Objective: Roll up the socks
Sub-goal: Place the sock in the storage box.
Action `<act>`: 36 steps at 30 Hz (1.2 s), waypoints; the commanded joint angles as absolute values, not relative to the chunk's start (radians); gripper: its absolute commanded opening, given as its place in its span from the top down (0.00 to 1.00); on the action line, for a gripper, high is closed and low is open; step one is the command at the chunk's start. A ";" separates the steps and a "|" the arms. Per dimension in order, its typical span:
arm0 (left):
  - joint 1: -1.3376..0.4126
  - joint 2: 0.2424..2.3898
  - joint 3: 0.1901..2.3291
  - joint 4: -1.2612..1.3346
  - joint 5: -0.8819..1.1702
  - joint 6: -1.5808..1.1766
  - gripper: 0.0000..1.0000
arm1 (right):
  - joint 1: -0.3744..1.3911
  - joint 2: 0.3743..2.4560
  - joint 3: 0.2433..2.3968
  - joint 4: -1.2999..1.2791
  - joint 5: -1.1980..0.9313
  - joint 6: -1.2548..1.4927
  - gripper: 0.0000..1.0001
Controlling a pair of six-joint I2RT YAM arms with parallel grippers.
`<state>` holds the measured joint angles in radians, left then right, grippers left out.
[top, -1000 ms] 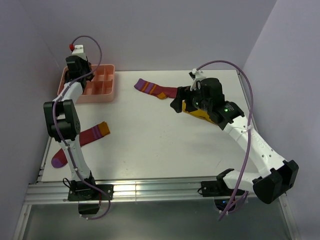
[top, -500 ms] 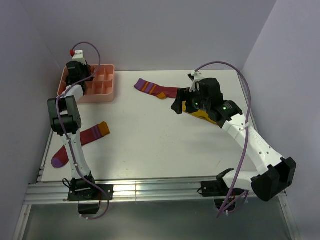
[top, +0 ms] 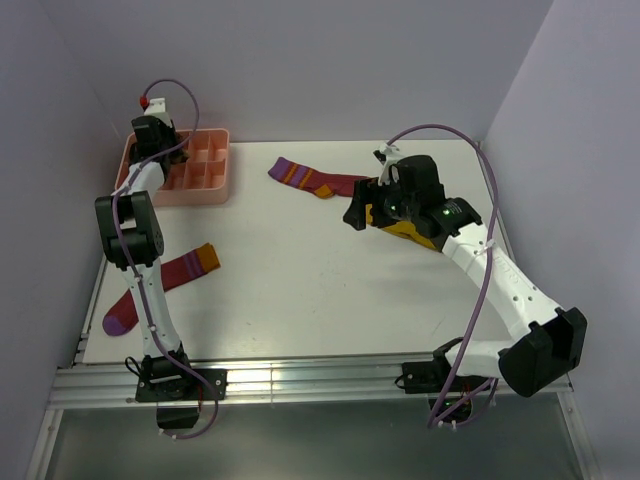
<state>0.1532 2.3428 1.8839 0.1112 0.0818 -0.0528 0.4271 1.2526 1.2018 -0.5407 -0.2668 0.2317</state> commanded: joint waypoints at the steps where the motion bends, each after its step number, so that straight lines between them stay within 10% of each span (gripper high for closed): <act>1: 0.150 2.361 1.917 0.002 0.075 -0.063 1.00 | 0.410 1.264 1.213 -0.534 -0.299 0.201 0.18; 17: 0.146 2.421 2.071 -0.442 0.126 0.008 1.00 | 0.370 1.272 1.195 -0.531 -0.333 0.179 0.19; 36: 0.143 2.483 2.148 -0.390 0.169 0.040 0.98 | 0.354 1.304 1.218 -0.543 -0.351 0.172 0.21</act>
<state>0.1482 2.4481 2.1029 -0.3046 0.1234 0.0200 0.3660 1.3121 1.2015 -0.5461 -0.3489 0.1905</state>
